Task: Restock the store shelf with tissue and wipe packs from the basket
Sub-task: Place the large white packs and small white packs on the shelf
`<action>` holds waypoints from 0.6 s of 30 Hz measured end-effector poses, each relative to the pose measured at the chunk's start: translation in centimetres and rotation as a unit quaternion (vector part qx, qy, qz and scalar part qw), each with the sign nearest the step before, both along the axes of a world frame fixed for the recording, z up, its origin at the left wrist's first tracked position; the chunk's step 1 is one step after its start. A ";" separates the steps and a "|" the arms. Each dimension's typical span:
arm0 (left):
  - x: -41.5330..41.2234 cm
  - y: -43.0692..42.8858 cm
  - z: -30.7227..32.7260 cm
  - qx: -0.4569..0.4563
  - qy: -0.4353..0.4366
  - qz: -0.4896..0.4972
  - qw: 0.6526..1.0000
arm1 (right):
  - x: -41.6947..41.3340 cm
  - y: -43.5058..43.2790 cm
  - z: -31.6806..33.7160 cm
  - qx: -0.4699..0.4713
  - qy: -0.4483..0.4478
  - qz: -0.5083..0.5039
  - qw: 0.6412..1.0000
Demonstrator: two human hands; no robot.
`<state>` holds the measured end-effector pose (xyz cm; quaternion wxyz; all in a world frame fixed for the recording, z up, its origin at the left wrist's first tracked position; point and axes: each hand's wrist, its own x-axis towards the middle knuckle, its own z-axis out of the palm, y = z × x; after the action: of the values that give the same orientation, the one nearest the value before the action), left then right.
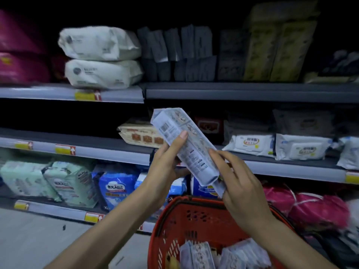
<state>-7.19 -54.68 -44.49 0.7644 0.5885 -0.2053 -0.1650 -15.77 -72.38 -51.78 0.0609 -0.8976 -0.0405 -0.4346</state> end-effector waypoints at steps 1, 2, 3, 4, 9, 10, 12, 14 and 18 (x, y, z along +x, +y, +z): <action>0.3 0.2 1.1 0.006 -0.014 0.004 1.000 | 0.5 0.3 0.9 0.004 0.003 0.001 1.000; 0.6 0.3 2.1 0.010 -0.027 0.007 1.000 | 1.0 0.8 1.9 0.005 -0.005 0.007 1.000; 1.0 0.5 3.1 0.014 -0.040 0.011 0.999 | 1.5 1.3 2.8 0.003 -0.020 0.017 1.000; 1.3 0.8 4.2 0.017 -0.055 0.012 0.998 | 2.0 1.9 3.7 0.006 -0.033 0.028 0.999; 3.5 2.0 8.5 0.043 -0.139 0.053 0.988 | 5.2 5.4 8.5 0.098 -0.049 0.097 0.989; 4.0 2.3 9.3 0.046 -0.158 0.059 0.985 | 6.2 5.9 9.4 0.120 -0.060 0.104 0.986; 5.1 2.6 10.9 0.033 -0.191 0.069 0.979 | 8.5 7.0 11.6 0.144 -0.079 0.105 0.981; 6.6 2.9 12.6 0.016 -0.229 0.089 0.969 | 11.1 7.7 14.0 0.171 -0.082 0.099 0.977; 11.9 2.9 14.0 0.050 -0.260 0.131 0.955 | 16.5 8.6 19.1 0.182 0.006 -0.008 0.983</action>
<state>4.70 -51.82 -30.47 0.6688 0.6703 -0.3099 0.0852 0.75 -63.83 -32.71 0.2206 -0.8745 0.0466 -0.4294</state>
